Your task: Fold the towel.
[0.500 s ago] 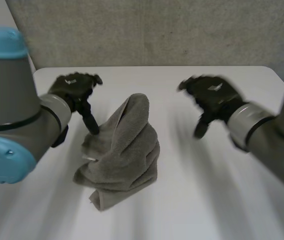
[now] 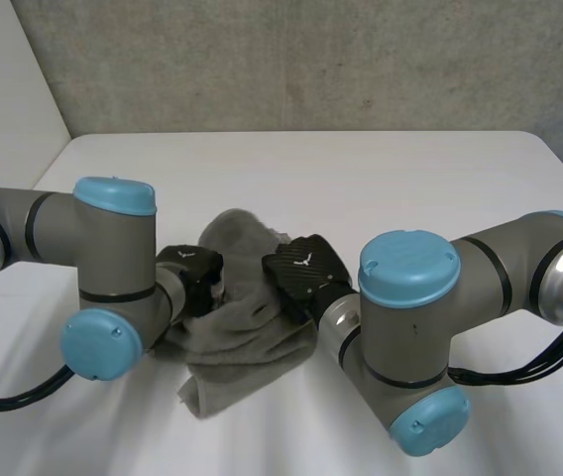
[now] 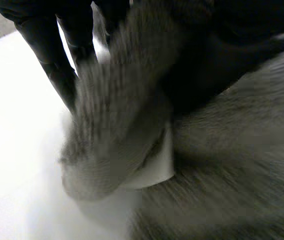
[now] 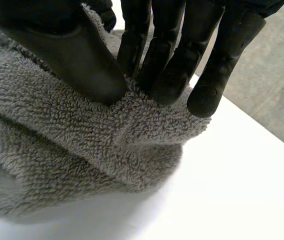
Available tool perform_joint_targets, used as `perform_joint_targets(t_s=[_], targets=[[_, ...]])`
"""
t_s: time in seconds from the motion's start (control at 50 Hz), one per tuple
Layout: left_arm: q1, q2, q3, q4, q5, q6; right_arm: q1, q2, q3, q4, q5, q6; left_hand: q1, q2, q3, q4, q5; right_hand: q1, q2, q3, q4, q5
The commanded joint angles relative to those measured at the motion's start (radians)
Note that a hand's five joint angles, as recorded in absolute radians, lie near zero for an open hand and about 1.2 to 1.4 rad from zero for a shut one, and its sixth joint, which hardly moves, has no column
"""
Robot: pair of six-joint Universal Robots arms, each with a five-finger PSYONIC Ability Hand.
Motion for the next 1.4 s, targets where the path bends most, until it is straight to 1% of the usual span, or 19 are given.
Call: perform_joint_targets(t_s=[0.02,0.14,0.24,0.36,0.4,0.54,0.6,0.62,0.64,0.66,0.68,0.72,0.78,0.82,0.86,0.98,1.16,1.3,1.4], targets=[[-0.032,0.130,-0.011,0.029,-0.006,-0.044,-0.029,-0.118,0.082,0.044,-0.004,-0.071,0.068,-0.027,-0.064,-0.056,-0.214,0.089,0.108,0.071,0.063,0.079],[-0.035,0.269,-0.039,0.028,0.004,-0.125,-0.132,-0.262,0.163,0.081,-0.054,-0.074,0.068,-0.027,-0.064,-0.056,-0.214,0.089,0.108,0.071,0.063,0.079],[-0.068,0.440,-0.079,0.028,0.009,-0.216,-0.294,-0.498,0.260,0.131,-0.163,-0.073,0.068,-0.027,-0.064,-0.056,-0.214,0.089,0.108,0.071,0.063,0.079],[-0.102,0.514,-0.134,0.037,0.021,-0.227,-0.398,-0.666,0.301,0.161,-0.240,-0.070,0.068,-0.027,-0.064,-0.056,-0.214,0.089,0.108,0.071,0.063,0.079],[-0.108,0.531,-0.169,0.037,0.035,-0.230,-0.412,-0.721,0.316,0.202,-0.304,-0.073,0.068,-0.027,-0.064,-0.056,-0.214,0.089,0.108,0.071,0.063,0.079],[-0.095,0.519,-0.229,0.037,0.046,-0.230,-0.394,-0.718,0.366,0.293,-0.429,-0.070,0.068,-0.027,-0.064,-0.056,-0.214,0.089,0.108,0.071,0.063,0.079],[-0.072,0.517,-0.261,0.037,0.046,-0.230,-0.339,-0.654,0.376,0.341,-0.481,-0.077,0.068,-0.027,-0.064,-0.056,-0.214,0.089,0.108,0.071,0.063,0.079],[-0.047,0.516,-0.280,0.037,0.046,-0.228,-0.296,-0.604,0.360,0.374,-0.487,-0.077,0.068,-0.027,-0.064,-0.056,-0.214,-0.137,-0.118,-0.155,-0.163,-0.147],[-0.047,0.516,-0.280,0.037,0.046,-0.228,-0.296,-0.603,0.360,0.374,-0.487,-0.077,0.068,-0.027,-0.064,-0.056,-0.214,-0.139,-0.120,-0.157,-0.165,-0.149],[-0.020,0.511,-0.298,0.037,0.052,-0.227,-0.265,-0.565,0.334,0.410,-0.484,-0.077,0.068,-0.027,-0.064,-0.056,-0.214,-0.453,-0.434,-0.471,-0.479,-0.463],[-0.019,0.511,-0.298,0.037,0.052,-0.227,-0.265,-0.565,0.333,0.411,-0.484,-0.077,0.068,-0.027,-0.064,-0.056,-0.214,-0.456,-0.437,-0.474,-0.482,-0.466],[0.019,0.505,-0.333,0.037,0.081,-0.225,-0.259,-0.537,0.265,0.467,-0.458,-0.077,0.068,-0.027,-0.064,-0.056,-0.214,-0.825,-0.806,-0.843,-0.851,-0.835],[0.036,0.505,-0.367,0.037,0.124,-0.222,-0.283,-0.536,0.228,0.478,-0.438,-0.070,0.068,-0.027,-0.064,-0.056,-0.214,-0.900,-0.881,-0.918,-0.925,-0.910],[0.037,0.505,-0.380,0.037,0.145,-0.220,-0.367,-0.529,0.157,0.468,-0.369,-0.062,0.068,-0.027,-0.064,-0.056,-0.214,-1.084,-1.065,-1.102,-1.110,-1.094],[0.036,0.507,-0.395,0.037,0.164,-0.217,-0.397,-0.514,0.119,0.464,-0.352,-0.059,0.068,-0.027,-0.064,-0.056,-0.214,-1.133,-1.114,-1.151,-1.159,-1.143],[0.033,0.520,-0.449,0.037,0.182,-0.214,-0.417,-0.336,0.024,0.477,-0.321,-0.068,0.068,-0.027,-0.064,-0.056,-0.214,-1.133,-1.114,-1.151,-1.159,-1.143],[0.031,0.525,-0.496,0.067,0.182,-0.191,-0.426,-0.175,-0.015,0.510,-0.274,-0.159,0.068,-0.027,-0.064,-0.056,-0.214,-1.082,-1.063,-1.100,-1.108,-1.092],[0.034,0.537,-0.521,0.087,0.182,-0.136,-0.449,-0.079,-0.016,0.501,-0.202,-0.261,0.068,-0.027,-0.064,-0.056,-0.214,-0.859,-0.840,-0.877,-0.885,-0.869],[0.034,0.539,-0.521,0.087,0.182,-0.136,-0.449,-0.055,-0.007,0.463,-0.200,-0.260,0.068,-0.027,-0.064,-0.056,-0.214,-0.739,-0.720,-0.757,-0.764,-0.749]])
